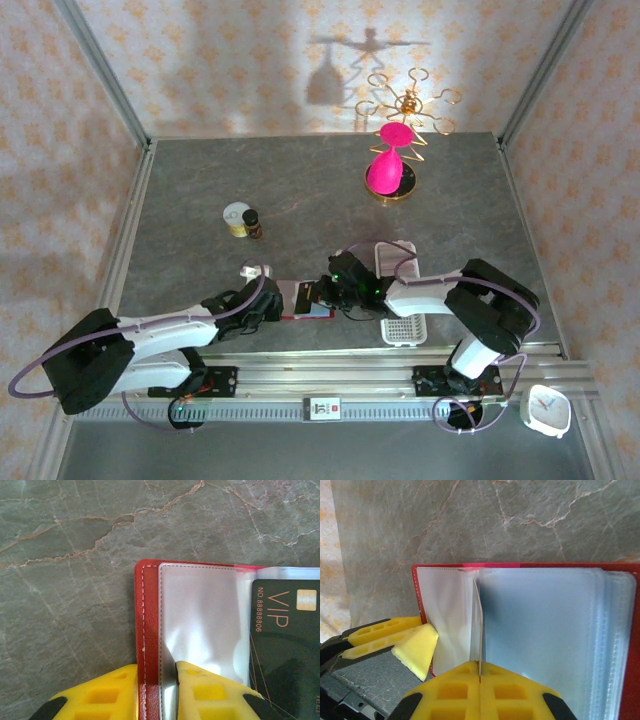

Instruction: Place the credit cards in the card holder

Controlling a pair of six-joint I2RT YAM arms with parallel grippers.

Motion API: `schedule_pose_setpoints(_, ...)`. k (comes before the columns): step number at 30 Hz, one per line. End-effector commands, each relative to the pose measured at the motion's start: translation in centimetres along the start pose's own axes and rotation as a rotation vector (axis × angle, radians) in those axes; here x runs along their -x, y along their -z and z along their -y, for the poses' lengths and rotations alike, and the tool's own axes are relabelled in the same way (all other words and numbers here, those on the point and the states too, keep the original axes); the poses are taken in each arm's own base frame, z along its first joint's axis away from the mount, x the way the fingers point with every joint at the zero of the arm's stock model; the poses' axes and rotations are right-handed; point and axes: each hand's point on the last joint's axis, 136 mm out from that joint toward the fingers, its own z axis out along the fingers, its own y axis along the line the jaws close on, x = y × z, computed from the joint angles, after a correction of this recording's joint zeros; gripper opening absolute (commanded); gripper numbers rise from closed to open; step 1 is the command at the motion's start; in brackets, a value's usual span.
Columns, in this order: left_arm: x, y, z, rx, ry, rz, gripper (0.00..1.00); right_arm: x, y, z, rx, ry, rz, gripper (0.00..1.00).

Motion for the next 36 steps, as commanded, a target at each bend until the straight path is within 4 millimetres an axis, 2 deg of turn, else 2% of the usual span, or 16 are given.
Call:
schedule_pose_setpoints(1, -2.7, -0.4, -0.3, -0.025, 0.006, -0.101, 0.21, -0.3, -0.1, 0.0, -0.016, 0.010, -0.013, 0.00)
schedule_pose_setpoints(10, -3.2, -0.5, -0.5, -0.027, 0.016, -0.114, 0.19, -0.4, -0.8, -0.8, 0.003, 0.019, -0.036, 0.00)
schedule_pose_setpoints(36, -3.6, -0.8, 0.2, -0.085, 0.073, -0.107, 0.22, -0.4, -2.2, -0.3, -0.053, 0.073, -0.067, 0.00)
